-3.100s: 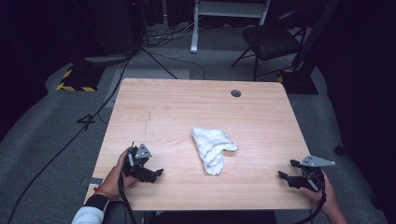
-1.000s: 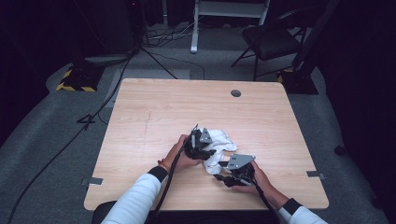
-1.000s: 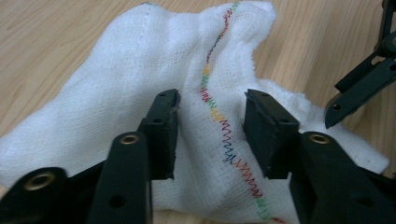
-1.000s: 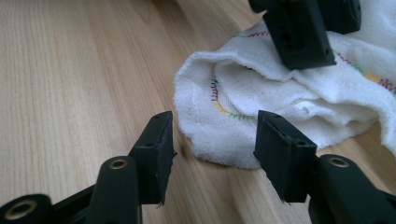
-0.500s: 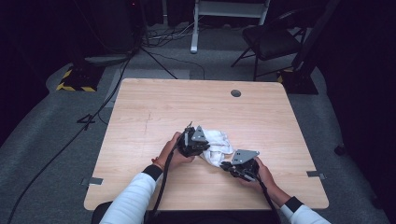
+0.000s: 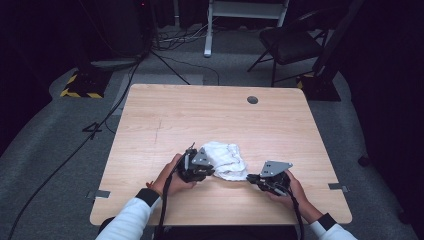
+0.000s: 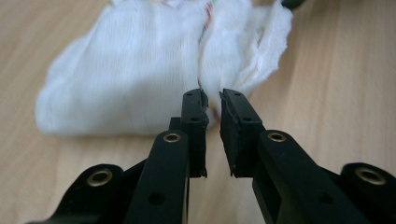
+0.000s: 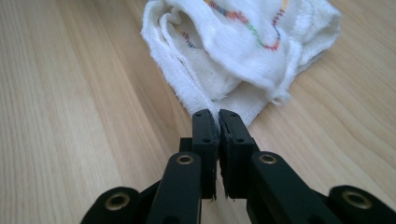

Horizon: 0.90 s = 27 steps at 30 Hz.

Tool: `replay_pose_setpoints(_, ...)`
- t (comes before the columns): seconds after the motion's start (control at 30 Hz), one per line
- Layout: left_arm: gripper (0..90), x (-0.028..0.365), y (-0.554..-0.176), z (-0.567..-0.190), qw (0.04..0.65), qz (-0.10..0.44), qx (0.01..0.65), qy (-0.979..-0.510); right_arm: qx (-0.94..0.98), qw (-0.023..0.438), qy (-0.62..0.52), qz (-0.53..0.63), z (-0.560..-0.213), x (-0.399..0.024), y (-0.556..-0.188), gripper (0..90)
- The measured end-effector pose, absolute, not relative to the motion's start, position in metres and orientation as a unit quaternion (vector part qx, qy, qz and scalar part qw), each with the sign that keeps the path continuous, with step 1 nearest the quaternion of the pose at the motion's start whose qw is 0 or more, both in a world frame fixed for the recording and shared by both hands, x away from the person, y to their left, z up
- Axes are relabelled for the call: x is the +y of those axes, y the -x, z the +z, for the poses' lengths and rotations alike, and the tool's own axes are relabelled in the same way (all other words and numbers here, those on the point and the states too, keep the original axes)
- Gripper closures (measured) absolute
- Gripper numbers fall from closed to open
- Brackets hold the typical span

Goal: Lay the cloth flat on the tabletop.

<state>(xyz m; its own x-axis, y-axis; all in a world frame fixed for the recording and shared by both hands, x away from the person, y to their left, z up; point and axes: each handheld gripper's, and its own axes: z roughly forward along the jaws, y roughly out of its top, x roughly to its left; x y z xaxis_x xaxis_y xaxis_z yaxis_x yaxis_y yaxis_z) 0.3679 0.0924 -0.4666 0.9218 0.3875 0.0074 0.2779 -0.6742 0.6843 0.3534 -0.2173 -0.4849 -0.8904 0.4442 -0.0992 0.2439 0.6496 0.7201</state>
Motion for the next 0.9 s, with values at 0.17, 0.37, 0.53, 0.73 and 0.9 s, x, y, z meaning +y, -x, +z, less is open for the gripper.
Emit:
replay_pose_setpoints(0.17,68.6,0.100,-0.354,-0.463,0.390,0.074,0.203,-0.895,0.896,0.126,-0.198,0.377,-0.486,-0.227,-0.350,81.7)
replay_pose_setpoints(0.37,44.8,0.077,-0.354,-0.449,0.405,0.112,0.205,-0.884,0.880,0.147,-0.219,0.394,-0.478,-0.239,-0.347,63.5)
replay_pose_setpoints(0.53,35.8,0.043,-0.361,-0.445,0.399,0.124,0.181,-0.890,0.873,0.166,-0.235,0.394,-0.478,-0.238,-0.356,55.0)
replay_pose_setpoints(0.73,34.8,-0.002,-0.381,-0.460,0.352,0.141,0.165,-0.910,0.872,0.173,-0.244,0.387,-0.487,-0.225,-0.365,43.4)
replay_pose_setpoints(0.9,54.6,-0.003,-0.399,-0.475,0.326,0.121,0.165,-0.923,0.873,0.181,-0.259,0.370,-0.494,-0.220,-0.370,36.8)
